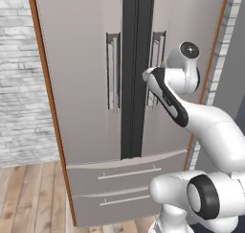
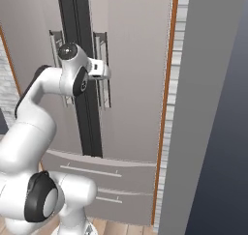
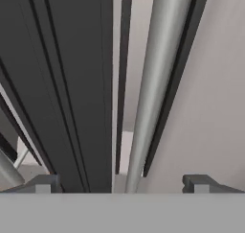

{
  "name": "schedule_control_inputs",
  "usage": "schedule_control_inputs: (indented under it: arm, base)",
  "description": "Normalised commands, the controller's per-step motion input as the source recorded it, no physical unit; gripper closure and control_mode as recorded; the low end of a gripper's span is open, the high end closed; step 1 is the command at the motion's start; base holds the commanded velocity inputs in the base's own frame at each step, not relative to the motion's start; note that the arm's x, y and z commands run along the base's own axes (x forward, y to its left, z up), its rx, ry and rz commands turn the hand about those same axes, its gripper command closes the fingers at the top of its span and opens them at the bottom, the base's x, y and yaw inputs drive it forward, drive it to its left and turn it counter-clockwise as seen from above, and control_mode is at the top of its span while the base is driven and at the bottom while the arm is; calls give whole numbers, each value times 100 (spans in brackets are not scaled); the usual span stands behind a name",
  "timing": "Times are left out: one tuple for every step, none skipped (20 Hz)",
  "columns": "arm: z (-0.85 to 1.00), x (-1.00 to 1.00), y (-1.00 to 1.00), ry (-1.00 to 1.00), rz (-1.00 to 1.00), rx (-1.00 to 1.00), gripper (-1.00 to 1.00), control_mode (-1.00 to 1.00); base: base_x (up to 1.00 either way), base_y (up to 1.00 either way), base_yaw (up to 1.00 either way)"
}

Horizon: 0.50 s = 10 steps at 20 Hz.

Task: There is a bowl on the dining counter. Grab a lemon wedge from the fridge and place it in the bowl. Then get the liquor bottle and glass cup from the cabinet and place them next to the bowl.

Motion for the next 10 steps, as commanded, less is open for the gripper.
schedule_control_inputs:
  arm:
    - [0,31,-7,-11,-5,-3,-100,-100]
    - [0,33,-4,-12,-6,-2,-100,-100]
    - [0,35,-5,-11,-6,-1,-100,-100]
    - [0,35,-6,-9,-6,-1,-100,-100]
    - [0,35,-10,-7,-6,0,-100,-100]
    - [0,36,-7,-6,-6,0,-100,-100]
    - [0,41,-2,-4,-7,0,-100,-100]
    - [0,42,0,-4,-7,0,-100,-100]
    - [0,42,0,-5,-7,0,-100,-100]
    - [0,38,0,-6,-6,0,-100,-100]
  base:
    - [0,0,0]
    - [0,0,0]
    - [0,0,0]
    - [0,0,0]
    - [0,0,0]
    - [0,0,0]
    - [0,0,0]
    - [0,0,0]
    - [0,0,0]
    - [0,0,0]
